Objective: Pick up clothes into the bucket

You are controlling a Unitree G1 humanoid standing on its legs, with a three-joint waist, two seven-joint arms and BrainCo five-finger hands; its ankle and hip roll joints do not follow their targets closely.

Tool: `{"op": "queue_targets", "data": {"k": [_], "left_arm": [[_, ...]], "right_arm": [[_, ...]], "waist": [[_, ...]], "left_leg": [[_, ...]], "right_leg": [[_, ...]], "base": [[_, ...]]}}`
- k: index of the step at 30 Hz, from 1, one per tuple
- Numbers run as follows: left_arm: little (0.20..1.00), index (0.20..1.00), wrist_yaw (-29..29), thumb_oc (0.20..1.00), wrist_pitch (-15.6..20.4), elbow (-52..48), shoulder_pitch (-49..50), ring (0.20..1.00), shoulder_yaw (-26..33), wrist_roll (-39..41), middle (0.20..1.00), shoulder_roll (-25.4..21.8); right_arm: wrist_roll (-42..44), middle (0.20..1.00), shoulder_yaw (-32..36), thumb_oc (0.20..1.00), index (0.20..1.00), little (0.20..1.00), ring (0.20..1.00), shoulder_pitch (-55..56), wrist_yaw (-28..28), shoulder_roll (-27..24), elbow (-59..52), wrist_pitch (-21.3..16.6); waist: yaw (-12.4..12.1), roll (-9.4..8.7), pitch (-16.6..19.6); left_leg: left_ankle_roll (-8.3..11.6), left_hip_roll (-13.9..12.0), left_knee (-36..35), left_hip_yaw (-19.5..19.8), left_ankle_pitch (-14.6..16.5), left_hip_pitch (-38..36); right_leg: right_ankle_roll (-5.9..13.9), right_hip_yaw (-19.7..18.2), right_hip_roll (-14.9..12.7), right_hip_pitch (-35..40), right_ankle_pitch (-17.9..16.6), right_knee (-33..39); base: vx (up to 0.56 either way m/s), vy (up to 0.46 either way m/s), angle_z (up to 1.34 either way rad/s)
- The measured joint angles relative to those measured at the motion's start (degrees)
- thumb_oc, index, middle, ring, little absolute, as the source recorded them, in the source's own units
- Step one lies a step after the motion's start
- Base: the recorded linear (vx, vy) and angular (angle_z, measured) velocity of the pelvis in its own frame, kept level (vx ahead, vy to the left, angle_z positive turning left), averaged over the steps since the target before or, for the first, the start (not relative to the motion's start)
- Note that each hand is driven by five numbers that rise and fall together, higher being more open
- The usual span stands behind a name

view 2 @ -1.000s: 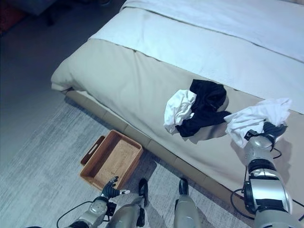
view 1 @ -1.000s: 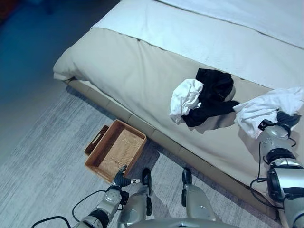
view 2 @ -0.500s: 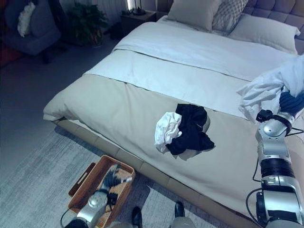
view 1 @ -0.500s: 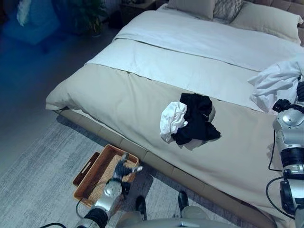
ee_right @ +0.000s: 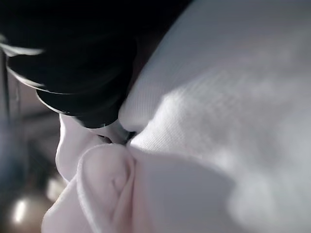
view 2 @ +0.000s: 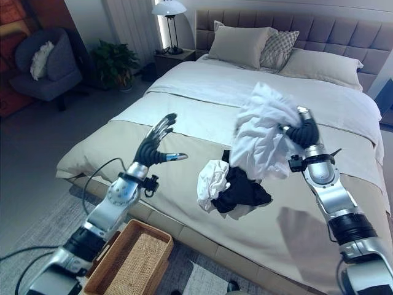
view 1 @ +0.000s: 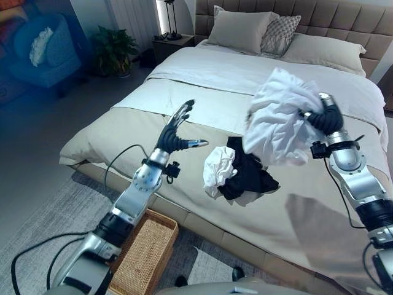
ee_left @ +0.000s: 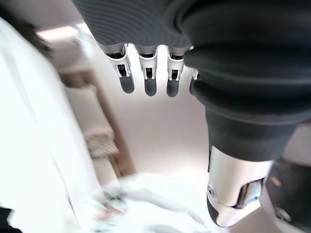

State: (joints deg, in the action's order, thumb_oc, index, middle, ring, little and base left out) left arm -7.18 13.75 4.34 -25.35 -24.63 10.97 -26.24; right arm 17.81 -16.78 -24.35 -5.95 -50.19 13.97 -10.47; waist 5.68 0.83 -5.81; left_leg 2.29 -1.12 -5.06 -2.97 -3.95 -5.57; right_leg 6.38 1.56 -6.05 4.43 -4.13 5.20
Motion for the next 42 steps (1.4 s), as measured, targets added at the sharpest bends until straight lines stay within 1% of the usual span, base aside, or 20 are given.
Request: {"op": "queue_targets", "data": {"k": [1,3,7,10,15,18,22,28,29,31,32,34,36,37,39,40,41,42], "left_arm": [[1.000,1.000,0.3,1.000,0.0,-0.1,-0.6,1.000,0.0,0.0,1.000,0.0],[1.000,1.000,0.8,1.000,0.0,-0.1,-1.1,1.000,-0.2,0.0,1.000,-0.2],[1.000,1.000,1.6,1.000,-0.2,-0.1,-1.3,1.000,-1.7,0.0,1.000,-0.2],[1.000,1.000,2.2,1.000,-1.2,0.3,-1.3,1.000,-2.7,-0.3,1.000,-0.2],[1.000,1.000,2.7,1.000,-2.7,1.8,-1.3,1.000,-3.2,-3.5,1.000,-0.1],[1.000,1.000,2.8,1.000,-3.2,1.8,-1.3,1.000,-3.2,-3.6,1.000,-0.1],[1.000,1.000,3.4,1.000,-3.3,1.8,-1.2,1.000,-3.2,-5.6,1.000,0.5],[1.000,1.000,4.5,1.000,-3.4,1.8,-1.2,1.000,-3.4,-5.3,1.000,1.6],[1.000,1.000,5.0,1.000,-3.4,1.8,-1.2,1.000,-3.4,-4.4,1.000,1.8],[1.000,1.000,6.1,1.000,-3.8,1.7,-1.2,1.000,-3.9,1.0,1.000,3.0],[1.000,1.000,6.6,1.000,-4.0,1.5,-1.2,1.000,-4.2,2.9,1.000,3.2],[1.000,1.000,7.9,1.000,-4.7,1.1,-1.2,1.000,-5.7,9.2,1.000,3.0],[1.000,1.000,10.0,1.000,-5.7,-0.6,-1.2,1.000,-8.3,17.3,1.000,2.3],[1.000,1.000,10.5,1.000,-5.8,-1.1,-1.2,1.000,-9.0,19.5,1.000,2.2],[1.000,1.000,12.0,1.000,-6.4,-3.3,-1.2,1.000,-11.7,25.4,1.000,0.6],[1.000,1.000,14.0,1.000,-7.4,-4.8,-1.2,1.000,-13.3,30.6,1.000,-0.2],[1.000,1.000,14.5,1.000,-7.8,-5.1,-1.2,1.000,-13.6,32.4,1.000,-0.3],[1.000,1.000,15.5,1.000,-8.3,-6.1,-1.3,1.000,-15.1,36.8,1.000,-1.3]], "right_arm": [[1.5,0.200,-0.2,0.200,0.200,0.200,0.200,0.0,2.2,0.0,-1.2,0.1],[4.3,0.200,-0.9,0.200,0.200,0.200,0.200,0.0,4.4,-0.1,-3.7,0.2],[7.4,0.200,-1.4,0.200,0.200,0.200,0.200,0.2,6.9,-0.1,-8.3,0.4],[10.6,0.200,-1.5,0.200,0.200,0.200,0.200,0.3,9.1,-0.2,-12.8,0.5],[13.8,0.200,-1.5,0.200,0.200,0.200,0.200,0.6,11.9,-0.4,-19.7,0.5],[14.9,0.200,-1.4,0.200,0.200,0.200,0.200,0.6,12.9,-0.3,-21.8,0.5],[15.5,0.200,-1.4,0.200,0.200,0.200,0.200,1.0,13.8,-0.3,-23.7,0.5],[15.6,0.200,-1.4,0.200,0.200,0.200,0.200,1.2,15.3,-0.2,-25.4,0.5],[16.0,0.200,-1.4,0.200,0.200,0.200,0.200,1.2,15.5,0.0,-25.4,0.5],[17.4,0.200,-1.4,0.200,0.200,0.200,0.200,1.2,15.6,0.1,-25.4,0.5],[17.5,0.200,-1.4,0.200,0.200,0.200,0.200,1.2,15.6,0.1,-25.4,0.5],[17.8,0.200,-1.4,0.200,0.200,0.200,0.200,1.2,15.6,0.1,-25.4,0.5],[18.8,0.200,-1.7,0.200,0.200,0.200,0.200,1.2,15.6,0.1,-25.4,0.5],[19.2,0.200,-2.0,0.200,0.200,0.200,0.200,1.2,15.6,0.1,-25.4,0.5],[20.0,0.200,-2.4,0.200,0.200,0.200,0.200,1.2,15.8,0.0,-25.6,0.5],[20.2,0.200,-2.7,0.200,0.200,0.200,0.200,1.2,15.8,-0.1,-25.7,0.5],[20.3,0.200,-2.9,0.200,0.200,0.200,0.200,1.2,15.8,-0.2,-25.9,0.5],[21.5,0.200,-3.8,0.200,0.200,0.200,0.200,1.2,15.8,-0.5,-26.6,0.5]], "waist": [[0.1,0.03,0.0],[0.1,0.05,0.1],[0.1,0.06,0.1],[0.0,0.05,0.2],[-0.1,0.02,0.7],[-0.1,0.01,0.8],[-0.2,-0.07,0.9],[-0.2,-0.09,1.0],[-0.2,-0.09,1.0],[-0.2,-0.08,1.0],[-0.2,-0.09,1.1],[-0.2,-0.07,1.1],[-0.2,-0.07,1.1],[-0.2,-0.07,1.1],[-0.1,-0.07,1.1],[-0.1,-0.07,1.1],[-0.1,-0.07,1.1],[-0.1,-0.08,1.1]], "left_leg": [[0.01,0.0,0.0,0.0,0.0,-0.2],[0.02,-0.1,0.0,0.0,0.0,-0.5],[0.04,0.0,0.0,0.1,0.0,-1.0],[0.04,0.0,0.0,0.1,0.0,-1.2],[0.07,0.0,0.0,0.1,0.0,-1.2],[0.08,0.0,0.0,0.1,0.0,-1.2],[0.21,0.0,0.0,0.2,0.1,-1.2],[0.21,0.0,0.0,0.2,0.1,-1.2],[0.20,0.0,0.0,0.3,0.1,-1.2],[0.20,0.0,0.0,0.5,0.1,-1.1],[0.19,0.0,0.0,0.5,0.1,-1.0],[0.18,0.0,0.0,0.6,0.1,-1.0],[0.18,0.0,0.0,0.7,0.1,-1.0],[0.18,0.0,0.0,0.7,0.1,-1.0],[0.18,0.0,0.0,0.7,0.1,-1.0],[0.18,0.1,0.0,0.7,0.1,-1.0],[0.18,0.1,0.0,0.7,0.1,-1.0],[0.18,0.1,0.0,0.7,0.1,-1.0]], "right_leg": [[-0.04,0.0,0.0,0.2,0.1,0.1],[-0.10,0.0,0.0,0.5,0.1,0.0],[-0.17,0.2,0.0,1.1,0.1,0.0],[-0.18,0.3,0.0,1.3,0.1,0.0],[-0.18,0.3,0.0,1.4,0.1,0.0],[-0.17,0.4,0.0,1.3,0.1,0.0],[-0.06,0.4,0.0,1.4,0.2,0.0],[-0.07,0.4,0.0,1.4,0.2,0.0],[-0.07,0.5,0.0,1.4,0.2,0.0],[-0.04,0.6,-0.1,1.3,0.2,0.0],[-0.05,0.7,-0.1,1.3,0.2,0.0],[-0.13,0.7,-0.1,1.3,0.2,0.0],[-0.18,0.9,-0.1,1.3,0.2,0.0],[-0.19,0.9,-0.1,1.4,0.2,0.0],[-0.18,0.9,-0.1,1.3,0.2,0.0],[-0.18,0.9,-0.1,1.3,0.2,0.0],[-0.18,0.9,-0.1,1.3,0.2,0.0],[-0.17,0.9,-0.1,1.4,0.2,0.0]], "base": [[0.00,0.000,0.00],[0.00,0.000,0.00],[0.00,0.000,0.01],[0.00,0.000,0.00],[0.00,0.000,0.00],[0.00,0.000,0.00],[0.00,0.000,0.00],[0.00,0.000,0.00],[0.00,0.000,0.00],[0.02,0.002,0.04],[-0.02,0.006,0.04],[0.00,0.000,0.00],[0.00,0.000,0.00],[0.00,0.000,0.00],[0.00,0.000,0.00],[0.00,0.000,0.00],[0.00,0.000,0.00],[0.00,0.000,0.00]]}}
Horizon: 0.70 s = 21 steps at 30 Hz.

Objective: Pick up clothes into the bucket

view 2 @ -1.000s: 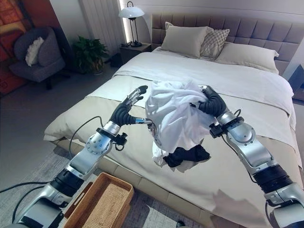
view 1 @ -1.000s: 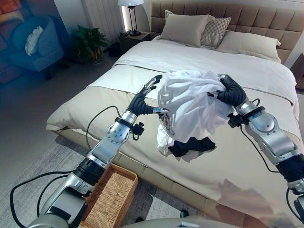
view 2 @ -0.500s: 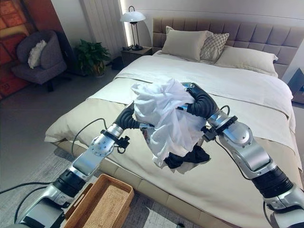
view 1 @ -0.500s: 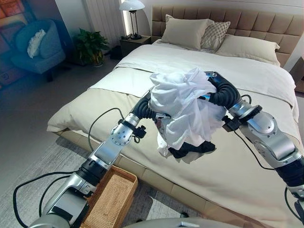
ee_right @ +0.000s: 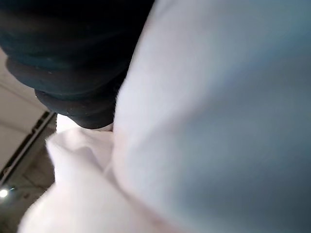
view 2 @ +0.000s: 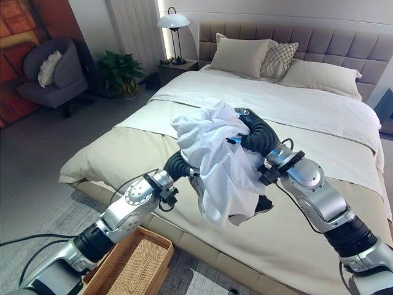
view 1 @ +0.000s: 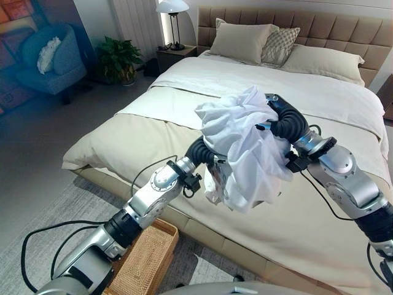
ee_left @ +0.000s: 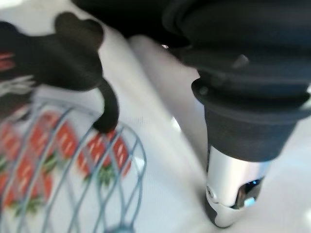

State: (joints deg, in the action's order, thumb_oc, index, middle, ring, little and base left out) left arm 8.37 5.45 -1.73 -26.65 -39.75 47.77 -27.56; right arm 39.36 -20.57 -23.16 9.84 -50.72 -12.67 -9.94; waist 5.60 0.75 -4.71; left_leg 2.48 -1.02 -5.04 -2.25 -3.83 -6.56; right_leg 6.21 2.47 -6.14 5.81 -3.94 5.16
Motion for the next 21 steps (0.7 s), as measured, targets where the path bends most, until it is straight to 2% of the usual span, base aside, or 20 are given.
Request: {"op": "queue_targets", "data": {"k": [4,8,14,15,17,18,21], "left_arm": [[1.000,1.000,3.7,1.000,-2.5,-1.7,0.0,1.000,-1.8,10.1,1.000,-3.4],[1.000,1.000,6.3,1.000,-4.0,-1.8,0.8,1.000,-1.8,16.6,1.000,-4.6],[1.000,1.000,7.6,1.000,-5.0,-1.8,4.8,1.000,-1.0,21.9,1.000,0.5],[0.827,0.827,7.6,0.827,-5.1,-1.8,5.8,0.827,-0.4,23.2,0.827,1.6],[0.244,0.244,7.5,0.244,-5.2,-1.6,7.2,0.244,0.7,24.9,0.244,4.3],[0.200,0.200,7.4,0.200,-5.2,-1.5,8.0,0.200,1.1,25.6,0.200,5.3],[0.200,0.200,6.6,0.200,-5.1,-1.5,9.5,0.200,2.8,26.2,0.200,7.4]], "right_arm": [[0.8,0.200,-1.1,0.200,0.200,0.200,0.200,0.0,0.1,-1.4,-0.7,0.0],[0.9,0.200,-1.5,0.200,0.200,0.200,0.200,0.0,0.1,-3.0,-0.7,0.0],[2.8,0.200,-2.4,0.200,0.200,0.200,0.200,0.5,0.5,-3.2,-0.7,0.0],[2.8,0.200,-2.4,0.200,0.200,0.200,0.200,0.6,0.7,-3.2,-0.7,0.0],[2.9,0.200,-2.4,0.200,0.200,0.200,0.200,0.8,0.9,-3.1,-0.7,0.0],[2.9,0.200,-2.5,0.200,0.200,0.200,0.200,0.8,0.9,-3.0,-0.7,0.0],[2.9,0.200,-2.5,0.200,0.200,0.200,0.200,0.8,1.0,-2.7,-0.7,0.0]], "waist": [[0.0,0.00,0.0],[0.0,-0.01,0.0],[-0.1,-0.15,0.0],[-0.1,-0.18,0.0],[0.0,-0.31,0.0],[0.0,-0.41,0.0],[0.0,-0.54,0.0]], "left_leg": [[0.02,0.0,0.0,0.2,0.0,0.1],[0.03,0.0,0.0,0.5,0.0,0.2],[0.04,0.1,0.0,0.7,0.0,0.3],[0.04,0.1,0.0,0.7,0.0,0.3],[0.05,0.1,0.0,0.7,0.1,0.3],[0.05,0.1,0.0,0.7,0.1,0.3],[0.06,0.1,0.0,0.7,0.1,0.3]], "right_leg": [[0.17,0.1,0.0,0.0,0.2,0.0],[0.14,0.4,-0.1,0.0,0.3,0.0],[0.09,0.6,-0.1,0.0,0.4,0.0],[0.07,0.6,-0.1,0.0,0.5,0.0],[0.10,0.6,-0.1,0.0,0.6,0.0],[0.15,0.6,-0.1,0.0,0.6,0.0],[0.18,0.6,-0.1,-0.1,0.7,0.0]], "base": [[0.00,0.001,0.01],[0.00,0.003,0.04],[0.00,0.000,0.00],[0.00,0.000,0.00],[0.00,0.000,0.00],[0.00,0.000,0.00],[0.00,0.000,0.00]]}}
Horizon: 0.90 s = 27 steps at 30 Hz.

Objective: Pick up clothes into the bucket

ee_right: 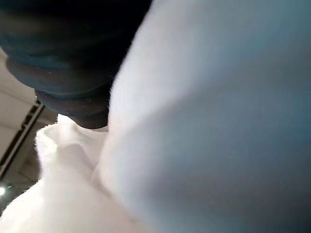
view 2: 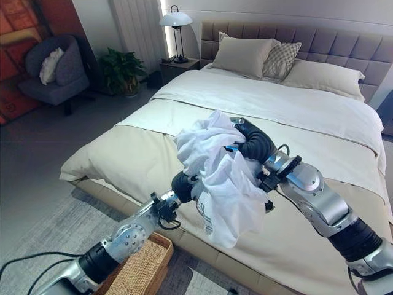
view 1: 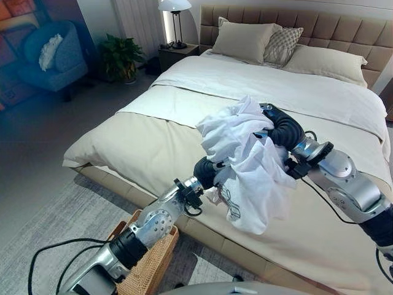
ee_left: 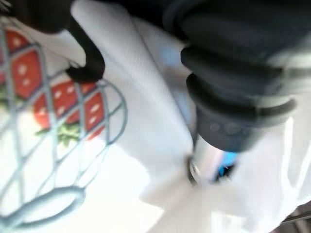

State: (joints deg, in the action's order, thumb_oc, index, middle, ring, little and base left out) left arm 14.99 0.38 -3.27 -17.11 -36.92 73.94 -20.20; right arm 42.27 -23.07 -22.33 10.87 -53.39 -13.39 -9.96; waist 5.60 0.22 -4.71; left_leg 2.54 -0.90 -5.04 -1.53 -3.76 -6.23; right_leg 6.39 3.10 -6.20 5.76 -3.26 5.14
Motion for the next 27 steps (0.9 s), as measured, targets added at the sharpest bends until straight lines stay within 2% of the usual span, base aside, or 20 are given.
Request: {"op": "queue_targets", "data": {"k": [4,5,6,7,8,17,23,27], "left_arm": [[0.200,0.200,-0.8,0.200,0.1,0.0,0.2,0.200,1.1,0.0,0.200,1.1],[0.200,0.200,-0.9,0.200,0.2,0.0,0.3,0.200,1.2,0.0,0.200,1.3],[0.200,0.200,-1.1,0.200,0.4,0.0,0.9,0.200,1.3,0.0,0.200,1.8],[0.200,0.200,-1.1,0.200,0.5,0.0,1.3,0.200,1.4,0.0,0.200,1.9],[0.200,0.200,-1.4,0.200,0.5,0.0,2.1,0.200,1.9,0.0,0.200,2.3],[0.200,0.200,-3.5,0.200,2.6,0.0,4.2,0.200,7.5,-0.1,0.200,3.1],[0.200,0.200,-4.2,0.200,4.1,0.0,6.5,0.200,12.6,-1.4,0.200,1.9],[0.200,0.200,-4.7,0.200,5.7,-0.6,10.2,0.200,18.0,-5.8,0.200,-0.3]], "right_arm": [[0.0,0.209,0.0,0.209,0.209,0.209,0.209,0.1,-0.1,1.0,0.0,0.0],[0.0,0.260,0.0,0.260,0.260,0.260,0.260,0.1,-0.1,1.0,0.0,0.0],[0.0,0.464,0.0,0.464,0.464,0.464,0.464,0.4,-0.3,1.5,0.0,0.0],[0.0,0.520,0.1,0.520,0.520,0.520,0.520,0.7,-0.3,1.8,0.0,0.0],[0.0,1.000,0.2,1.000,1.000,1.000,1.000,1.4,-0.4,2.6,0.0,0.0],[0.0,1.000,2.7,1.000,1.000,1.000,1.000,5.9,-1.1,5.1,0.0,0.1],[-0.9,1.000,9.5,1.000,1.000,1.000,1.000,11.6,-1.8,8.2,0.4,0.1],[-4.3,1.000,15.8,1.000,1.000,1.000,1.000,17.3,-3.7,12.2,2.9,0.1]], "waist": [[-0.1,-0.13,0.0],[-0.1,-0.16,0.0],[-0.1,-0.25,0.0],[-0.1,-0.32,0.0],[-0.1,-0.46,0.0],[-0.1,-0.57,0.1],[-0.2,-0.60,0.1],[-0.3,-0.60,0.1]], "left_leg": [[-0.14,0.0,0.0,0.0,0.2,0.0],[-0.29,0.0,0.0,0.0,0.4,0.0],[-0.43,0.0,0.0,0.0,0.5,0.0],[-0.45,0.0,0.0,0.0,0.5,0.0],[-0.46,0.0,0.0,0.0,0.6,0.1],[-0.39,0.0,0.0,0.0,0.6,0.2],[-0.39,0.1,0.0,0.1,0.6,0.2],[-0.47,0.0,0.0,0.2,0.7,0.2]], "right_leg": [[0.04,0.0,0.0,-0.1,0.0,0.0],[0.07,0.0,0.0,-0.1,0.1,0.0],[0.07,0.0,0.0,-0.2,0.1,0.0],[0.08,0.0,0.0,-0.2,0.1,0.0],[0.05,0.0,0.0,-0.1,0.1,0.0],[0.03,0.0,0.0,-0.1,0.4,0.0],[-0.12,0.0,0.0,-0.1,0.6,0.0],[-0.12,0.4,-0.1,-0.1,0.7,0.0]], "base": [[0.00,0.000,0.00],[0.00,0.000,0.00],[0.00,0.000,0.00],[0.00,0.000,0.00],[0.00,0.000,0.00],[0.00,0.000,0.00],[0.00,0.000,0.00],[0.01,0.000,0.02]]}}
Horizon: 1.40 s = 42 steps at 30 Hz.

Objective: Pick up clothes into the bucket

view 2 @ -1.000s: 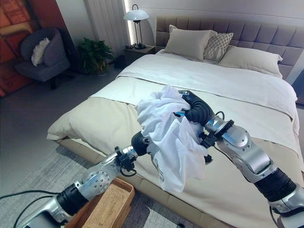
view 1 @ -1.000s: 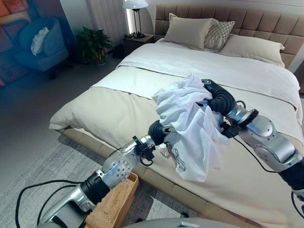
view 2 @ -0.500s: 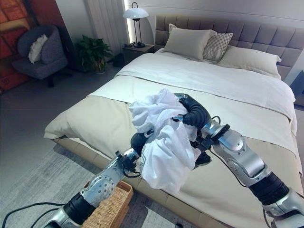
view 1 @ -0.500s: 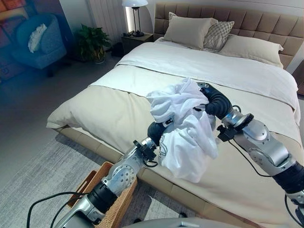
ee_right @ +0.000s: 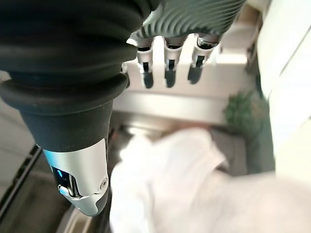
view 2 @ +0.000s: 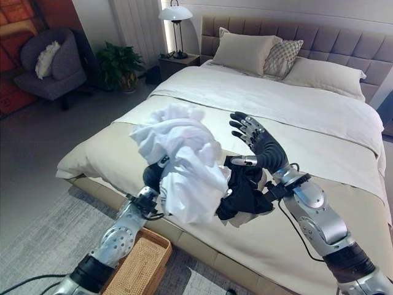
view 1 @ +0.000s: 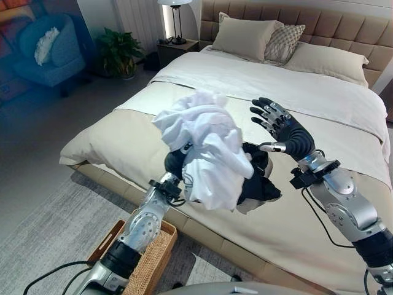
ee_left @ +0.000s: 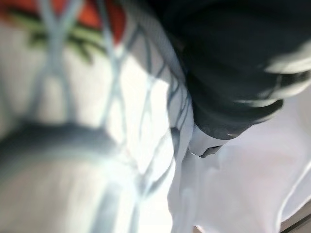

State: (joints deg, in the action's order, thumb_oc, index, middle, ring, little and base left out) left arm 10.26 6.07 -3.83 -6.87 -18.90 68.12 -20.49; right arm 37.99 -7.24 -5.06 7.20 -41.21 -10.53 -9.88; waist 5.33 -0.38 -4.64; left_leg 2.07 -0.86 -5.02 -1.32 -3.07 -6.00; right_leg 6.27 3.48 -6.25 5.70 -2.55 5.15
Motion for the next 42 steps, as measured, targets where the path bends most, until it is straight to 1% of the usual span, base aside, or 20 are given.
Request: {"op": "queue_targets", "data": {"k": [1,3,7,9,12,15,16,19,21,22,23,26,27,29,32,35,36,39,40,42], "left_arm": [[0.200,0.200,-0.1,0.200,0.3,-0.1,1.7,0.200,2.5,-1.5,0.200,-0.8],[0.200,0.200,-0.4,0.200,1.1,-0.1,4.4,0.200,6.7,-3.4,0.200,-0.9],[0.200,0.200,-1.6,0.200,2.5,0.0,6.7,0.200,12.7,-7.2,0.200,-0.7],[0.200,0.200,-2.7,0.200,3.0,0.0,7.0,0.200,15.2,-9.9,0.200,-0.8],[0.200,0.200,-5.4,0.200,5.4,0.6,7.8,0.200,19.9,-17.8,0.200,-1.0],[0.200,0.200,-9.0,0.200,7.3,1.6,9.0,0.200,23.2,-25.1,0.200,-1.1],[0.200,0.200,-10.3,0.200,8.1,3.1,9.0,0.200,23.9,-28.6,0.200,-1.9],[0.200,0.200,-12.6,0.200,9.2,6.7,9.4,0.200,24.5,-34.6,0.200,-4.0],[0.200,0.200,-15.3,0.200,9.1,12.0,9.3,0.200,24.4,-42.0,0.200,-6.3],[0.200,0.200,-16.1,0.200,9.3,13.1,9.4,0.200,24.4,-43.8,0.200,-6.8],[0.200,0.200,-17.5,0.200,9.3,16.8,8.3,0.200,24.0,-48.0,0.200,-8.5],[0.200,0.200,-19.9,0.200,8.5,24.2,6.7,0.200,23.1,-53.6,0.200,-10.7],[0.200,0.200,-21.4,0.200,8.5,27.4,5.6,0.200,20.6,-57.1,0.200,-13.1],[0.200,0.200,-23.0,0.200,8.8,31.8,3.3,0.200,19.4,-61.5,0.200,-15.1],[0.200,0.200,-25.7,0.200,7.6,39.6,-0.7,0.200,18.9,-63.1,0.200,-16.1],[0.200,0.200,-28.4,0.200,7.1,40.6,-3.5,0.200,17.8,-65.9,0.200,-17.0],[0.200,0.200,-28.8,0.200,7.0,41.3,-4.5,0.200,17.8,-66.5,0.200,-17.1],[0.200,0.200,-30.7,0.200,7.0,45.0,-9.0,0.200,15.2,-67.5,0.200,-19.8],[0.200,0.200,-31.3,0.200,6.7,46.4,-11.2,0.200,14.8,-67.7,0.200,-21.6],[0.200,0.200,-32.3,0.200,6.6,48.9,-14.5,0.200,13.6,-68.7,0.200,-23.5]], "right_arm": [[-1.4,1.000,2.6,1.000,1.000,1.000,1.000,2.7,-0.4,2.8,2.4,-0.3],[-3.2,1.000,4.5,1.000,1.000,1.000,1.000,5.9,-1.9,5.5,7.1,0.0],[-7.6,1.000,6.1,1.000,1.000,1.000,1.000,11.4,-3.3,11.1,16.1,0.4],[-10.1,1.000,6.1,1.000,1.000,1.000,1.000,13.2,-3.8,12.6,20.8,1.2],[-13.6,1.000,7.0,1.000,1.000,1.000,1.000,14.1,-5.6,16.1,33.3,2.0],[-17.3,1.000,6.9,1.000,1.000,1.000,1.000,15.0,-7.0,16.9,40.0,2.7],[-18.6,1.000,6.6,1.000,1.000,1.000,1.000,14.1,-7.4,17.2,44.5,2.6],[-20.2,1.000,6.4,1.000,1.000,1.000,1.000,13.7,-8.2,18.2,51.3,2.4],[-21.7,1.000,5.3,1.000,1.000,1.000,1.000,13.3,-8.7,18.3,55.5,2.7],[-21.9,1.000,4.8,1.000,1.000,1.000,1.000,13.2,-8.7,18.3,56.8,2.6],[-22.6,1.000,3.8,1.000,1.000,1.000,1.000,11.8,-8.7,18.3,59.5,2.6],[-25.2,1.000,1.4,1.000,1.000,1.000,1.000,11.3,-8.5,18.2,59.9,2.5],[-26.9,1.000,-1.0,1.000,1.000,1.000,1.000,10.8,-8.3,17.4,59.3,2.4],[-28.5,1.000,-1.9,1.000,1.000,1.000,1.000,9.6,-8.2,16.9,58.0,1.9],[-29.5,1.000,-2.4,1.000,1.000,1.000,1.000,8.4,-7.9,16.8,54.4,0.9],[-29.5,1.000,-2.7,1.000,1.000,1.000,1.000,6.8,-8.8,16.9,54.0,0.0],[-29.5,1.000,-2.8,1.000,1.000,1.000,1.000,6.4,-8.9,16.9,53.9,-0.1],[-29.2,1.000,-3.7,1.000,1.000,1.000,1.000,4.4,-10.3,16.7,52.0,-1.0],[-28.8,1.000,-4.6,1.000,1.000,1.000,1.000,2.8,-11.1,16.6,50.9,-1.8],[-28.2,1.000,-4.8,1.000,1.000,1.000,1.000,0.9,-11.9,16.7,50.0,-2.4]], "waist": [[-0.1,-0.07,0.0],[-0.2,-0.02,0.0],[-0.6,-0.15,-0.1],[-1.1,-0.08,-0.1],[-1.7,-0.05,-0.2],[-1.9,0.49,-0.7],[-1.9,0.51,-1.2],[-2.5,0.45,-2.1],[-2.9,0.50,-3.3],[-3.0,0.50,-3.8],[-3.0,0.30,-5.5],[-2.9,-0.13,-8.0],[-2.9,-0.45,-9.2],[-2.1,-1.22,-12.2],[-1.6,-2.82,-16.2],[-1.5,-4.75,-19.4],[-1.6,-5.03,-20.1],[-1.2,-6.39,-21.7],[-1.1,-7.41,-22.9],[-0.2,-8.51,-24.1]], "left_leg": [[-0.04,0.0,0.0,0.2,0.0,0.1],[-0.05,0.1,0.0,0.3,0.1,0.5],[-0.04,0.2,0.0,1.0,0.1,0.7],[-0.04,0.2,0.0,1.2,0.1,0.8],[0.16,0.2,0.0,1.5,0.2,0.9],[0.20,0.3,0.0,1.8,0.2,1.8],[0.20,0.2,0.0,1.8,0.2,2.2],[0.05,0.2,0.0,1.9,0.1,2.9],[0.17,0.2,0.5,1.9,0.1,4.7],[0.13,0.2,0.9,2.0,0.1,5.8],[0.02,0.3,2.5,2.1,0.0,8.0],[0.02,0.5,4.4,2.5,0.0,10.8],[0.10,0.7,5.6,2.9,0.1,12.7],[0.23,0.7,7.1,3.0,0.2,15.7],[0.33,0.9,9.8,2.9,0.3,20.5],[0.89,1.0,13.3,2.3,1.1,24.7],[0.93,1.0,13.9,2.2,1.2,25.4],[1.05,0.6,19.0,1.9,3.0,31.1],[1.00,0.2,21.9,1.7,3.9,34.6],[1.22,-0.5,25.4,1.6,4.8,38.7]], "right_leg": [[0.06,0.2,0.0,0.0,0.1,0.0],[0.07,0.3,-0.1,-0.2,0.2,0.0],[0.05,0.7,-0.2,-0.2,0.4,0.0],[0.10,0.9,-0.3,-0.2,0.5,0.0],[0.13,1.1,-0.3,-0.2,0.8,0.0],[0.21,1.8,-0.3,-1.1,0.9,0.0],[0.23,1.8,-0.3,-1.3,0.9,0.0],[0.05,1.8,-0.1,-2.2,0.7,-0.1],[0.22,1.9,-0.1,-3.8,0.8,-0.3],[0.07,1.9,-0.1,-4.8,0.5,-0.6],[0.02,1.9,-0.2,-6.6,0.3,-2.0],[-0.03,1.9,-0.3,-9.0,0.3,-3.2],[-0.17,1.9,-0.5,-10.9,0.7,-4.9],[-0.15,2.0,-0.6,-14.6,1.4,-7.8],[-0.27,1.5,-1.1,-20.3,2.2,-12.2],[-0.49,0.3,-1.4,-25.2,3.0,-16.3],[-0.50,0.2,-1.3,-25.9,3.1,-16.8],[-0.78,-0.4,-0.9,-31.2,3.6,-20.4],[-0.94,-0.9,-0.4,-34.2,4.0,-22.3],[-1.05,-1.3,0.3,-37.8,4.1,-24.3]], "base": [[0.01,0.004,0.05],[0.02,0.010,0.06],[0.02,0.010,0.07],[0.00,0.011,0.07],[-0.01,0.017,0.04],[-0.05,0.024,0.06],[-0.05,0.020,0.01],[-0.09,0.027,0.02],[-0.14,0.051,-0.01],[-0.17,0.060,0.02],[-0.08,0.024,0.03],[-0.14,0.051,0.05],[-0.06,0.034,0.07],[-0.11,0.042,0.05],[-0.08,0.015,-0.01],[-0.10,-0.005,-0.10],[-0.11,-0.008,-0.06],[-0.07,0.000,-0.09],[-0.11,0.015,-0.22],[-0.09,0.017,-0.17]]}}
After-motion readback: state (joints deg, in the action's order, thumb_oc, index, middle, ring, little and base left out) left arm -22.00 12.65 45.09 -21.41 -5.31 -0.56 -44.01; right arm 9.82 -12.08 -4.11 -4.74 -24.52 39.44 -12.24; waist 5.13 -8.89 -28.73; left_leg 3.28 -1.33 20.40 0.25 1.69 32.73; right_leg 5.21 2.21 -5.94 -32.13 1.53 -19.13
